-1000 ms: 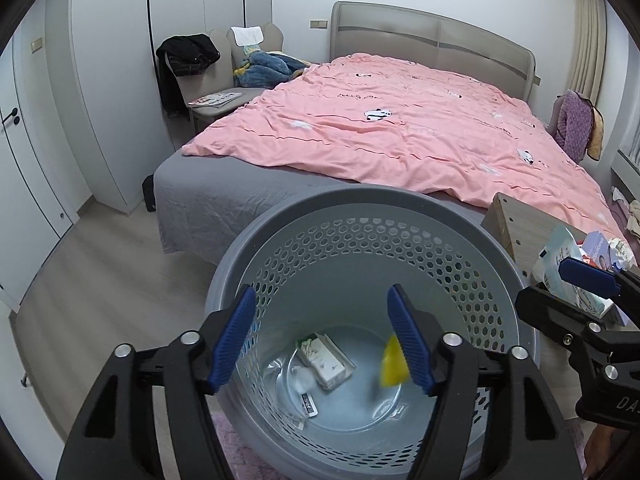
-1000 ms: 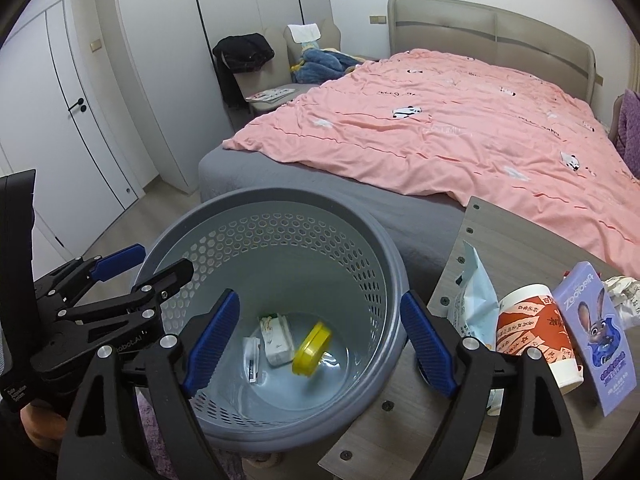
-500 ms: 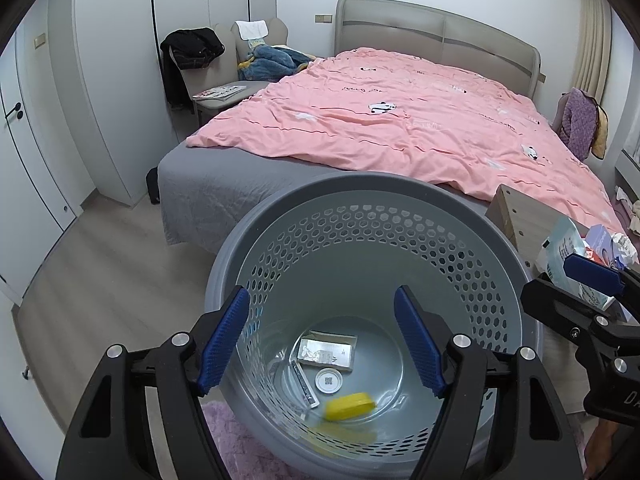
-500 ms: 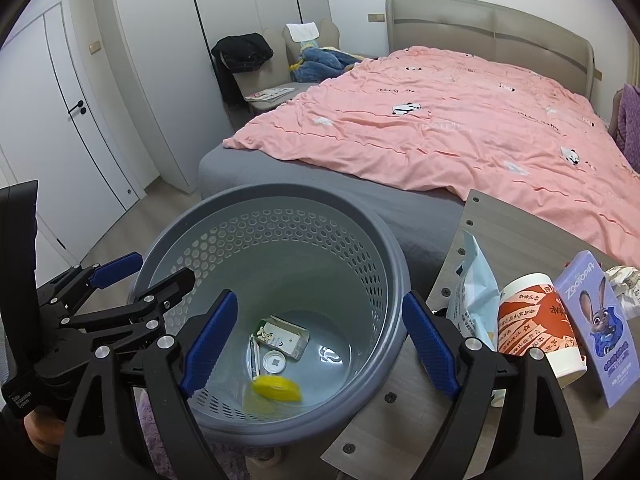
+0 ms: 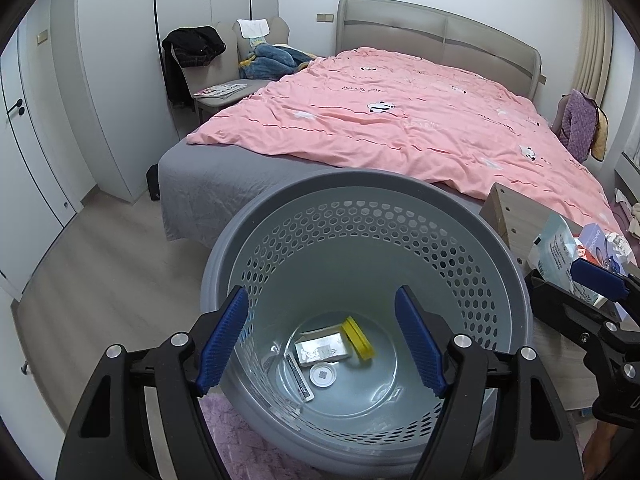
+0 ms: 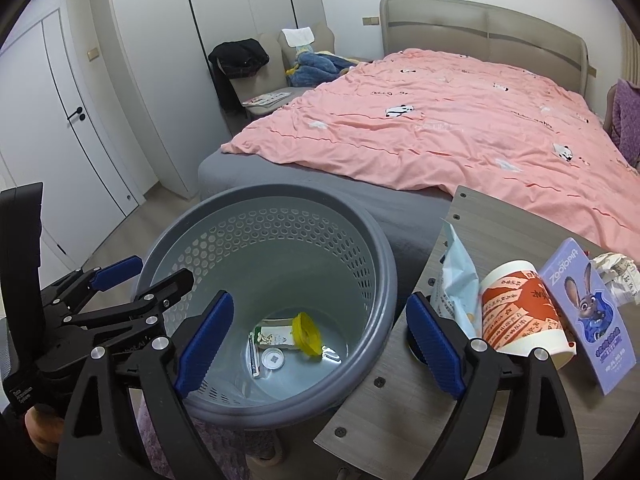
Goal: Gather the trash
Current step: 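Withdraw both open grippers from the basket back toward the table items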
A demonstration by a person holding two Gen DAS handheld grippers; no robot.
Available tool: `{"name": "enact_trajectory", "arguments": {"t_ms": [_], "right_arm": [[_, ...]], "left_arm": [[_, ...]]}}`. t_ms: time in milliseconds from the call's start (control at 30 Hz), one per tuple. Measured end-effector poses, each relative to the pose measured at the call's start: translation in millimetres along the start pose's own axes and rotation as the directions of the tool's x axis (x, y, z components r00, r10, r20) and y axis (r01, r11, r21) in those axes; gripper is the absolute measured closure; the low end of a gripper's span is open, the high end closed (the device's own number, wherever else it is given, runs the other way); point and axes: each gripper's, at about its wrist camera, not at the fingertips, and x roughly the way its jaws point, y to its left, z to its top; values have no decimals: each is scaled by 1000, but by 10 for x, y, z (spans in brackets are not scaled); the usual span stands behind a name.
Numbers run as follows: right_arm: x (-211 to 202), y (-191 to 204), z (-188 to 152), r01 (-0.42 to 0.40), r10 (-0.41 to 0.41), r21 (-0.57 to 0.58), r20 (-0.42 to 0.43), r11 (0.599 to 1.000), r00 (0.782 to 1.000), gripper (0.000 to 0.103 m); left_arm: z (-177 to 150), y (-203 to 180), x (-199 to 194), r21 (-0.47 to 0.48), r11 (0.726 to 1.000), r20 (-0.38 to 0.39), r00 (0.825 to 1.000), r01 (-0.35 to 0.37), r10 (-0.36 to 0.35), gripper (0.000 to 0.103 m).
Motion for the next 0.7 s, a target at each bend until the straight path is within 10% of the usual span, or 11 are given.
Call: {"name": "enact_trajectory", "arguments": {"t_ms": [700], "right_arm": [[-603, -508, -140, 62, -73, 124, 82, 990, 994, 15]], "left_arm": [[-55, -408, -290, 66, 995, 42, 996, 76, -79, 30]]}}
